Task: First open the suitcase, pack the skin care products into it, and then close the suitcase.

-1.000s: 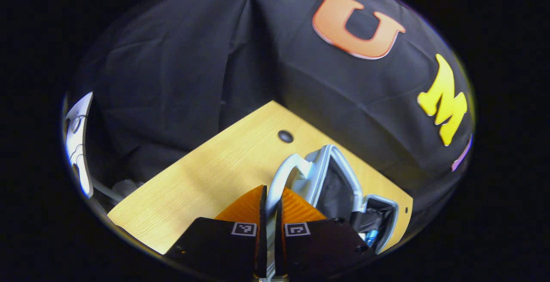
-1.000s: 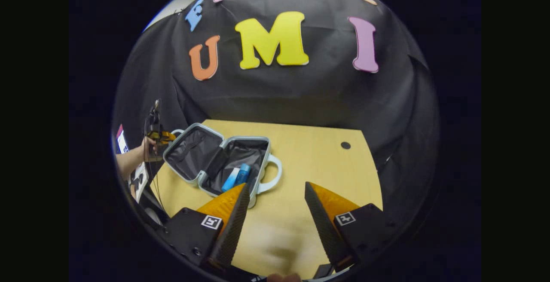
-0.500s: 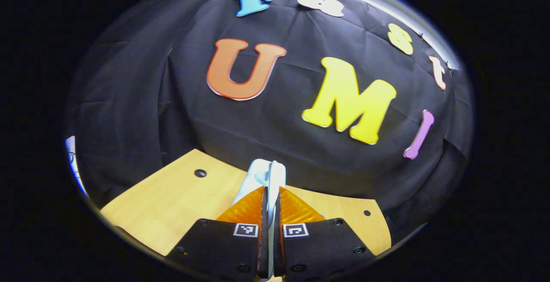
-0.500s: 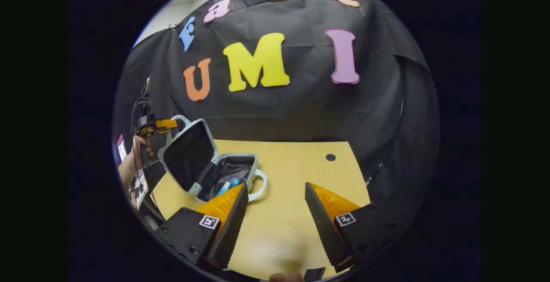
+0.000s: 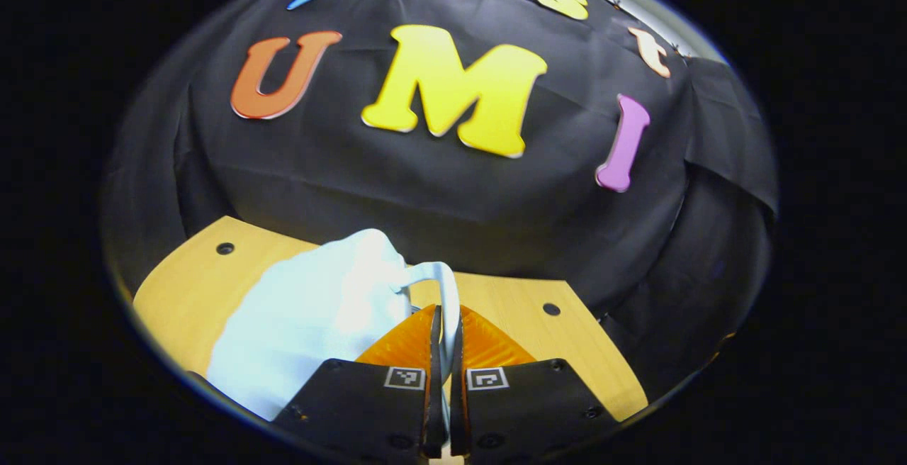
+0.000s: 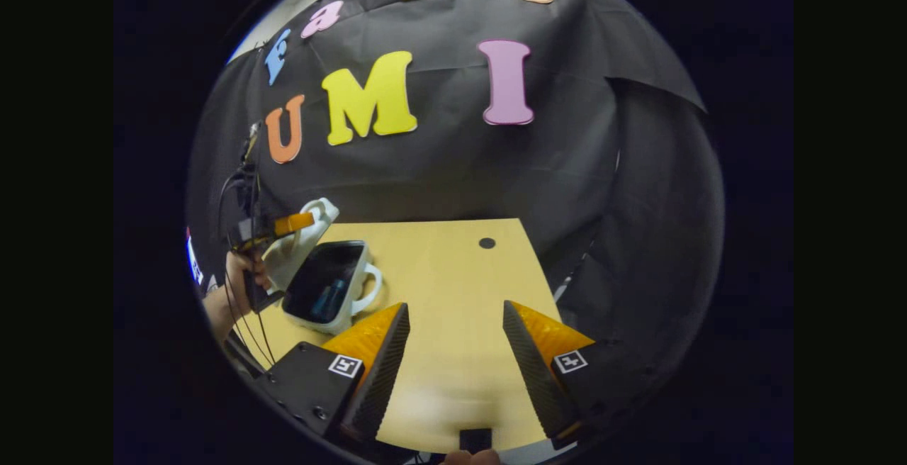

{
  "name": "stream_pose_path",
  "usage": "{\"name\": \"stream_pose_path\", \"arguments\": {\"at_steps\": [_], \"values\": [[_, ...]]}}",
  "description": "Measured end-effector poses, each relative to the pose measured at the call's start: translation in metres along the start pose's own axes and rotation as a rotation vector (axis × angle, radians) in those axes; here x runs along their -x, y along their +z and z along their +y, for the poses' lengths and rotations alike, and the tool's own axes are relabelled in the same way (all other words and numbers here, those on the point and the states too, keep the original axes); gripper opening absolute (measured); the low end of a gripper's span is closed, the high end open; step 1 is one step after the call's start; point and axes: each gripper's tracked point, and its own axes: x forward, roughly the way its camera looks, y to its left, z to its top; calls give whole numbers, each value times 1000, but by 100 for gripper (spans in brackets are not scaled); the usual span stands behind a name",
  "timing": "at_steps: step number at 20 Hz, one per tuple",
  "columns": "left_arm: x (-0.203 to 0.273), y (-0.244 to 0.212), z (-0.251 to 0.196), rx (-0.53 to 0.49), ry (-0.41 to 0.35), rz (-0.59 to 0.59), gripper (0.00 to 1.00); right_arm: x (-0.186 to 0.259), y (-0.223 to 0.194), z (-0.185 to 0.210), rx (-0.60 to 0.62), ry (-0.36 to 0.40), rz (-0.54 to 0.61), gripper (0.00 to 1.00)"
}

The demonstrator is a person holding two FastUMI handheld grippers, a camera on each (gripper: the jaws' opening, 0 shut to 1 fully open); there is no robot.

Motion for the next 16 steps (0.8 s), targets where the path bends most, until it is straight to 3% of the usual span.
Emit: {"name": "stream_pose_path", "arguments": {"at_steps": [2,4,8,12,16], "values": [[-22,-31,-12,-41,-8,53,7,6,-4,-18,-25,-38,9,75],[-34,-60,-14,-80,10,104,7,10,-9,-33,-44,-77,13,80],[-44,-81,-9,-181,65,150,7,16,-17,-52,-59,-116,20,76],[-56,-97,-6,-294,136,187,11,12,-16,-54,-72,-112,17,80],[-62,-107,-8,-340,175,212,15,7,-18,-49,-58,-89,25,80]]}}
